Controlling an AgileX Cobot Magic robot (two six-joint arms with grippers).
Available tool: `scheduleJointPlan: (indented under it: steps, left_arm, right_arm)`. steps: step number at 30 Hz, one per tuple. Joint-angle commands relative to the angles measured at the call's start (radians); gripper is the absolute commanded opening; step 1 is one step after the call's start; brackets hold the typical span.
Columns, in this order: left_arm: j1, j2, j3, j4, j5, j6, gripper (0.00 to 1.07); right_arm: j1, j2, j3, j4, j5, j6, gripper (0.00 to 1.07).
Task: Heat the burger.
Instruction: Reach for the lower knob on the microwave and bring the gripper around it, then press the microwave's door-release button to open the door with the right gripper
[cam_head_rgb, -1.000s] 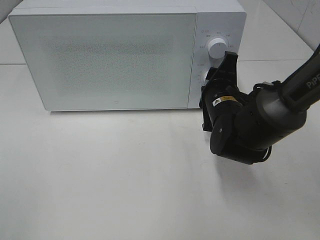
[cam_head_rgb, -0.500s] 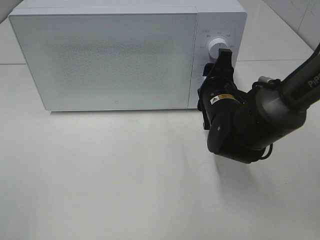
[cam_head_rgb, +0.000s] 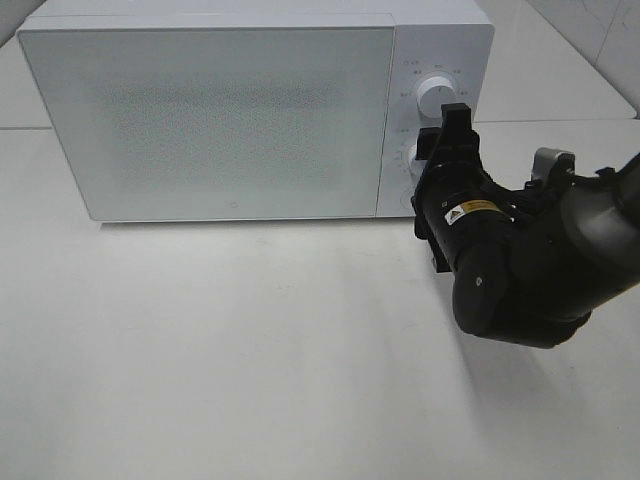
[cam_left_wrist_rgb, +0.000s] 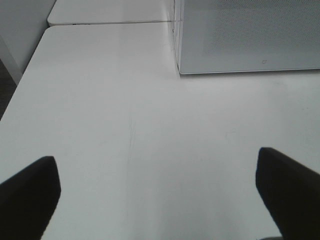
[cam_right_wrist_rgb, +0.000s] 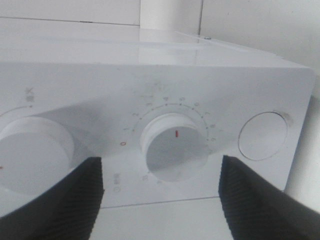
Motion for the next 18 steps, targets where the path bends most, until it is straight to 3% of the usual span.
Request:
scheduleJointPlan:
  steps: [1,8,11,13,18]
  left_arm:
    - [0.002,-0.013,0.003,-0.003,-0.001,-0.001,1.0]
    - [0.002,-0.013,0.003,-0.003,-0.001,-0.001,1.0]
    - [0.002,-0.013,0.003,-0.003,-0.001,-0.001,1.0]
    - [0.002,-0.013,0.003,-0.003,-0.001,-0.001,1.0]
    - [0.002,-0.013,0.003,-0.003,-0.001,-0.001,1.0]
  right_arm:
    - [-0.002,-0.053,0.029,-0.063,-0.065,-0.085,0.68]
    - [-0.006,-0.144,0.094,-0.167,0.071,-0.222,0.69]
    - [-0.006,-0.172,0.1,-0.231,0.112,-0.316,0.75]
    - [-0.006,-0.202,0.1,-0.298,0.168,-0.411,0.84]
    - [-0.006,-0.263,0.1,-0.32,0.331,-0.542,0.86]
